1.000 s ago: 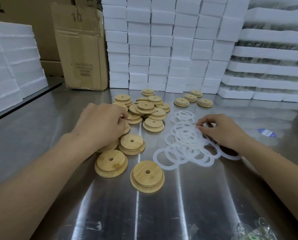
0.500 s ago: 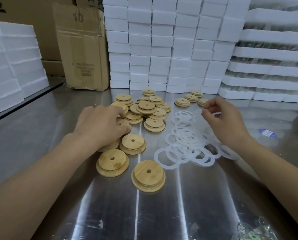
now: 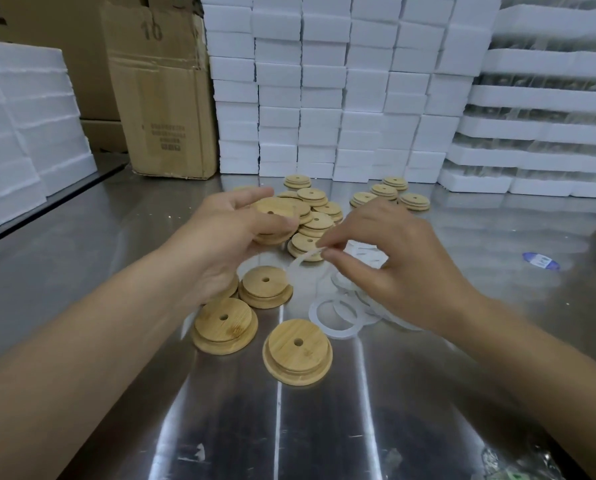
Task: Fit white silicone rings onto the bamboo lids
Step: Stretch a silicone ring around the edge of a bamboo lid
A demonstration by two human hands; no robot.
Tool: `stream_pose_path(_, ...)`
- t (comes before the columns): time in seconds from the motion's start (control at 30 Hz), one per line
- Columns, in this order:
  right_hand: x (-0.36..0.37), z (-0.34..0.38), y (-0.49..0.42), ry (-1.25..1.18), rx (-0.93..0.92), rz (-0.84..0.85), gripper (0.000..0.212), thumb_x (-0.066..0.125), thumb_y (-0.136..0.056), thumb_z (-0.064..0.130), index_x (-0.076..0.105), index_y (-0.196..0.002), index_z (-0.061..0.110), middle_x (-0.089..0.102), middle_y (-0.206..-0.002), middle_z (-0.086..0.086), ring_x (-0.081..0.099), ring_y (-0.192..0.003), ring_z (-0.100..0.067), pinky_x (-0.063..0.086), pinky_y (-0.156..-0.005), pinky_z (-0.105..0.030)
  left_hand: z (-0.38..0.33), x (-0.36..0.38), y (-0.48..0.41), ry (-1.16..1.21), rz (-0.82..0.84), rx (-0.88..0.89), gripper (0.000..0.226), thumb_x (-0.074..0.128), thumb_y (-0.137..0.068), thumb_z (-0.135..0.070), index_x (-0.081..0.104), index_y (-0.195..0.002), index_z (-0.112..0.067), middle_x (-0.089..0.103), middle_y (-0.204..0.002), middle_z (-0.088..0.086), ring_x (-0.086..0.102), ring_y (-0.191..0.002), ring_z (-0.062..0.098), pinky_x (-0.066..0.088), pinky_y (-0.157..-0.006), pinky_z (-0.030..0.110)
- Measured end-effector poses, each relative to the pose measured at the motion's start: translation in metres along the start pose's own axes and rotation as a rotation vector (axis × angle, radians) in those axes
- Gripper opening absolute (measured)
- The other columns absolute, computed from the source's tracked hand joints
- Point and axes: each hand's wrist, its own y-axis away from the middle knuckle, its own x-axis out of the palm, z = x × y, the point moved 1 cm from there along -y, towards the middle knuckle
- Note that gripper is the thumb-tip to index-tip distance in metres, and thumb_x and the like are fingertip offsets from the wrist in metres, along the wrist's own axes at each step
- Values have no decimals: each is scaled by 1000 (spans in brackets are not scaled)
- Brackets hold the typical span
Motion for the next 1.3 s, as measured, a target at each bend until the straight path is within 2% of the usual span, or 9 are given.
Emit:
stream_pose_path(0.1,5,8,1,-222,109,3,3,78,-95,27,79,-97,25,75,-91,15,68,-94,-12,47,-86,-20,1,6,5,113,49,-66,86,88,-59,0,63,-141,-10,83,-101,15,82,-89,24,65,-68,26)
stream_pose_path(0.17,8,8,2,-366,213,23,5,78,-95,29,76,-91,28,75,-90,17,69,-94,-13,48,-84,-21,3,9,7,112,74,-116,64,84,-76,6,68,-135,-11,80,-106,21,82,-84,28,65,-63,29)
stream_pose_path(0.23,12,4,2,-446,305,35,10,79,-94,30,75,-86,27,74,-88,14,69,-90,-13,53,-81,-30,6,13,9,128,101,-155,38,71,-95,4,72,-130,-10,77,-113,24,81,-91,30,67,-68,36)
stream_pose_path(0.3,14,-1,2,-515,385,30,14,80,-94,30,75,-84,22,74,-84,9,67,-82,-8,52,-72,-28,9,17,10,146,141,-173,24,63,-105,-9,74,-126,-9,78,-117,20,81,-97,31,68,-73,40)
stream_pose_path(0.43,15,-7,3,-578,477,1,16,80,-94,28,76,-85,16,73,-80,6,64,-77,-8,47,-67,-22,13,19,11,82,262,-170,35,60,-104,-34,74,-127,-13,80,-122,7,79,-109,28,67,-85,41)
stream_pose_path(0.57,12,-10,2,-566,488,-23,17,79,-95,29,76,-85,15,75,-82,1,67,-79,-11,50,-72,-19,17,22,15,-49,376,-81,33,73,-98,-21,75,-131,-19,78,-126,7,77,-112,26,66,-88,43)
stream_pose_path(0.7,12,-13,2,-558,501,-42,14,79,-95,25,76,-86,14,75,-83,4,67,-82,-11,49,-77,-18,20,22,16,-148,345,43,42,66,-101,2,74,-132,-25,79,-122,-2,78,-111,20,67,-85,44)
stream_pose_path(1.07,18,-25,7,-651,532,-66,16,79,-95,25,71,-84,16,70,-73,15,61,-60,1,41,-54,-6,25,22,14,-208,345,125,34,55,-111,-11,72,-135,-29,78,-123,-13,74,-117,13,67,-87,45)
stream_pose_path(1.3,19,-27,9,-724,569,-61,16,78,-94,24,73,-89,10,74,-73,6,61,-57,-1,43,-53,-9,29,24,14,-186,320,127,33,53,-111,-11,73,-133,-25,78,-122,-8,74,-116,14,67,-85,46)
